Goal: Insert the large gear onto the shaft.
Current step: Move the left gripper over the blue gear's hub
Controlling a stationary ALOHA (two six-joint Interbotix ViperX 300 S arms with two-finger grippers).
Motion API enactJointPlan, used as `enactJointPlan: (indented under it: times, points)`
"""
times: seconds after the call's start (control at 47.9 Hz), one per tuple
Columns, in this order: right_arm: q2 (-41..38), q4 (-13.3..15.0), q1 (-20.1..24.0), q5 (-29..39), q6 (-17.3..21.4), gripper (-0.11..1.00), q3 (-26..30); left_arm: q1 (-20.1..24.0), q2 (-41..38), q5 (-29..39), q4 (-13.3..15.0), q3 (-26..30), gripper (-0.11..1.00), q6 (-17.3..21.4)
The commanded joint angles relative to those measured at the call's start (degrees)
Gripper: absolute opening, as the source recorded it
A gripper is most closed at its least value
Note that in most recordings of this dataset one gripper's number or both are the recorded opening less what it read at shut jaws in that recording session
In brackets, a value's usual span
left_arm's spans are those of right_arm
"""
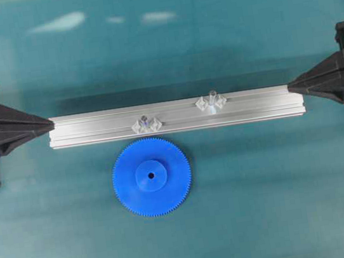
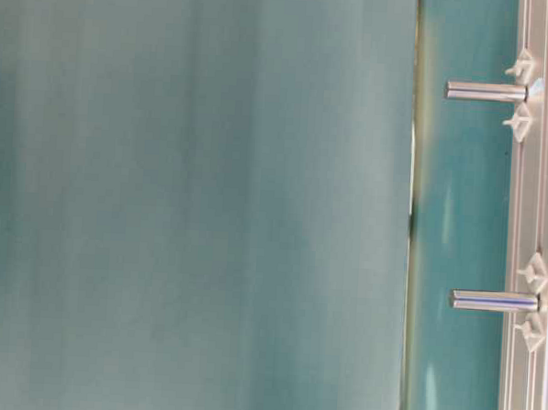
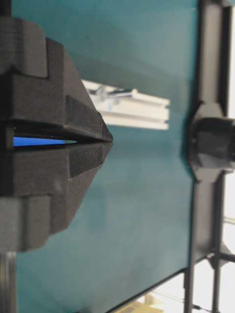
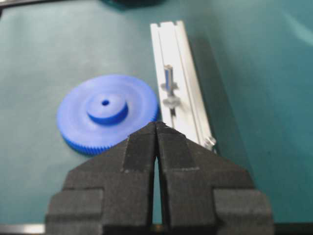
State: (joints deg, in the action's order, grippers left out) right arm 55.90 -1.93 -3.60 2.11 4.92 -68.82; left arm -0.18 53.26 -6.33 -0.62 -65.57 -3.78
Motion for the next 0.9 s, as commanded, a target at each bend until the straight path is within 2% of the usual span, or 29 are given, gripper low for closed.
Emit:
enactJointPlan:
  times: [0.0,0.125,0.627,0.877]
  points:
    - [-1.1,-0.1,-0.7,1.2,0.6,0.04,0.7,-0.4,-1.6,1.6,-0.2,2.7,0.01,-1.2]
    - [-2.1,-0.1,-1.1,3.7,0.6,0.04,0.8,-0.5,-4.4,3.3,-0.2,4.4,0.01,-3.5]
    - [-7.4,-0.1,-2.6,6.5,0.6,0.04,0.9,-3.9,-17.6,4.1,-0.2,9.3,0.01,-4.9]
    - [-8.3,-0.1,-3.2,7.7,0.6,0.04,1.7,-5.4,-24.7,10.8,-0.2,13.8,0.01,-5.3]
